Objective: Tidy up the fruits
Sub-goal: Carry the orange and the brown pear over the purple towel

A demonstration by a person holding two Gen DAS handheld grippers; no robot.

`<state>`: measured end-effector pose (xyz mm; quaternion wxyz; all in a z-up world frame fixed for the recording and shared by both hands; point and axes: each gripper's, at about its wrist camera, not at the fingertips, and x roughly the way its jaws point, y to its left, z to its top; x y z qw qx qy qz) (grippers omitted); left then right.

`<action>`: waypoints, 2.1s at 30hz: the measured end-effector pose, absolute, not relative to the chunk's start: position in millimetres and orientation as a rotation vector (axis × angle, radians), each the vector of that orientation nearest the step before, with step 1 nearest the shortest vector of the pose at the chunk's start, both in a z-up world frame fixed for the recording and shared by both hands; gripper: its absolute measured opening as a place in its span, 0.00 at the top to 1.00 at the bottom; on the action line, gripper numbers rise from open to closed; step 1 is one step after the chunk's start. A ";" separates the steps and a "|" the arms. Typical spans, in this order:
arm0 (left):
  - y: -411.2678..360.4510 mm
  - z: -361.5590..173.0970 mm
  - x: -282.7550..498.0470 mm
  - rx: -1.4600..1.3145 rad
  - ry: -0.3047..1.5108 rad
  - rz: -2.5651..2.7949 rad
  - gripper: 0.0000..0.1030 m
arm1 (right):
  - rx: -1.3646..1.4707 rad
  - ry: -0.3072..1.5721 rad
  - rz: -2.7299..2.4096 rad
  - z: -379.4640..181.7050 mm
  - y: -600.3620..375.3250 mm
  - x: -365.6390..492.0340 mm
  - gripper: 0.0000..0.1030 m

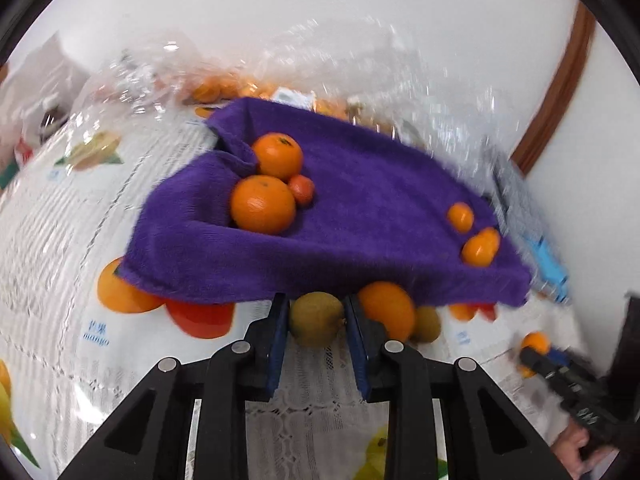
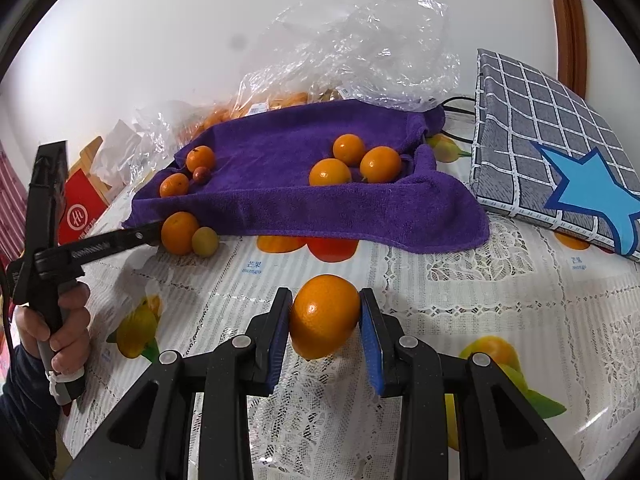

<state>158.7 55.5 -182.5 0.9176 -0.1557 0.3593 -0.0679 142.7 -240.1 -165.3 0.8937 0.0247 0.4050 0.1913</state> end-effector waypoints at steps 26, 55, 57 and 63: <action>81.9 -176.8 134.4 -0.429 0.640 -0.090 0.74 | 0.105 0.810 0.408 -161.1 -247.7 138.0 0.67; 94.3 -115.1 205.9 -0.414 0.526 -0.008 0.74 | 0.006 0.735 0.259 -109.8 -239.5 288.9 0.67; 92.7 -120.0 212.6 -0.410 0.524 -0.002 0.74 | 0.015 0.755 0.248 -117.0 -238.4 303.7 0.67; 97.1 -138.3 222.0 -0.430 0.558 -0.059 0.74 | 0.040 0.816 0.217 -140.3 -233.6 327.8 0.67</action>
